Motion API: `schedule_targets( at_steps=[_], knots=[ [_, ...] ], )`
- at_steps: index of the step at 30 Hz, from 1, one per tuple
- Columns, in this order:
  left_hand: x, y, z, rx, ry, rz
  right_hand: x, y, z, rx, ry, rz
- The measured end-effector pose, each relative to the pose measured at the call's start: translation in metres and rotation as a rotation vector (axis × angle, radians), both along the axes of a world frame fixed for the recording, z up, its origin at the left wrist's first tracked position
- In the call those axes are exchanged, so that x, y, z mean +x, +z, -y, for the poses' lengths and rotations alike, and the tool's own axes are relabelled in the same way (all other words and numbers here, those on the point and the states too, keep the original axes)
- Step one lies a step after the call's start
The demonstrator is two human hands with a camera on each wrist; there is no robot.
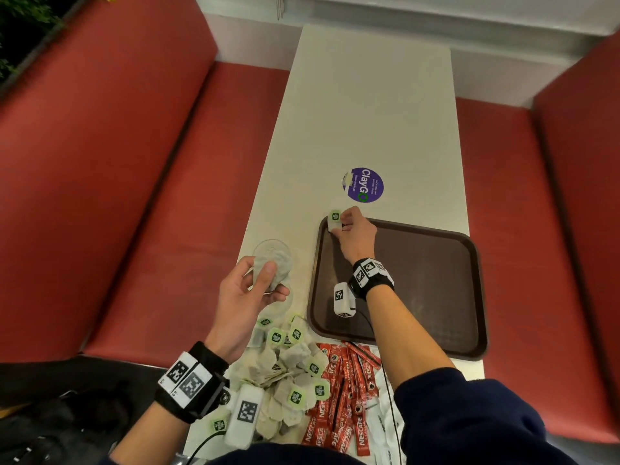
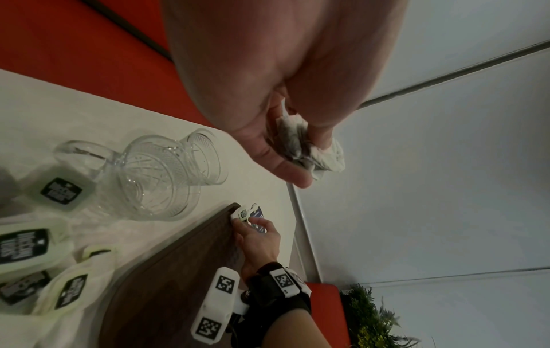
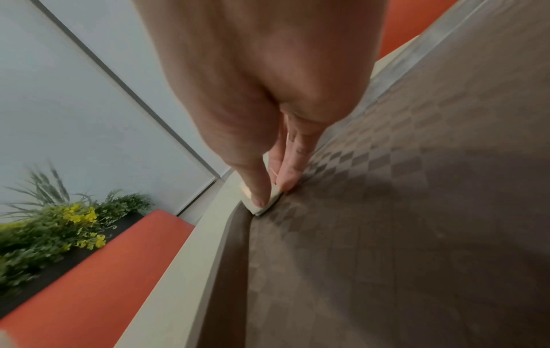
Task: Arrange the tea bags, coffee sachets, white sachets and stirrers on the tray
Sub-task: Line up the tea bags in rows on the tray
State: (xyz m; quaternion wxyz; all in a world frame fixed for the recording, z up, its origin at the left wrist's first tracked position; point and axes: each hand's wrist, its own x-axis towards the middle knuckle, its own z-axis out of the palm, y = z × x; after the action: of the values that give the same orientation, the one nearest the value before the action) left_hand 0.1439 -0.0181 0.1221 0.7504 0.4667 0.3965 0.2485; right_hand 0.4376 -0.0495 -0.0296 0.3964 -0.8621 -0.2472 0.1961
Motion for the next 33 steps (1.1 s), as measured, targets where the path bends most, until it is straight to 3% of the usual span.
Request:
schedule_targets(
  at_steps=[13,18,24,28,33],
  knots=[
    [0.005,0.005,0.0,-0.005,-0.018,0.007,0.0,-0.002,-0.008,-0.087,-0.013,0.107],
    [0.008,0.009,0.002,-0.007,-0.022,0.008,-0.02,0.062,0.007,0.087,-0.019,0.101],
    [0.021,0.011,0.011,-0.016,-0.051,0.001,-0.088,0.179,0.058,0.335,0.291,-0.303],
    [0.029,0.014,0.021,0.003,-0.099,0.006,-0.105,0.196,0.083,0.28,0.391,-0.27],
    [0.034,0.021,0.028,-0.071,-0.146,0.047,-0.098,0.205,0.106,0.31,0.313,-0.246]
  ],
)
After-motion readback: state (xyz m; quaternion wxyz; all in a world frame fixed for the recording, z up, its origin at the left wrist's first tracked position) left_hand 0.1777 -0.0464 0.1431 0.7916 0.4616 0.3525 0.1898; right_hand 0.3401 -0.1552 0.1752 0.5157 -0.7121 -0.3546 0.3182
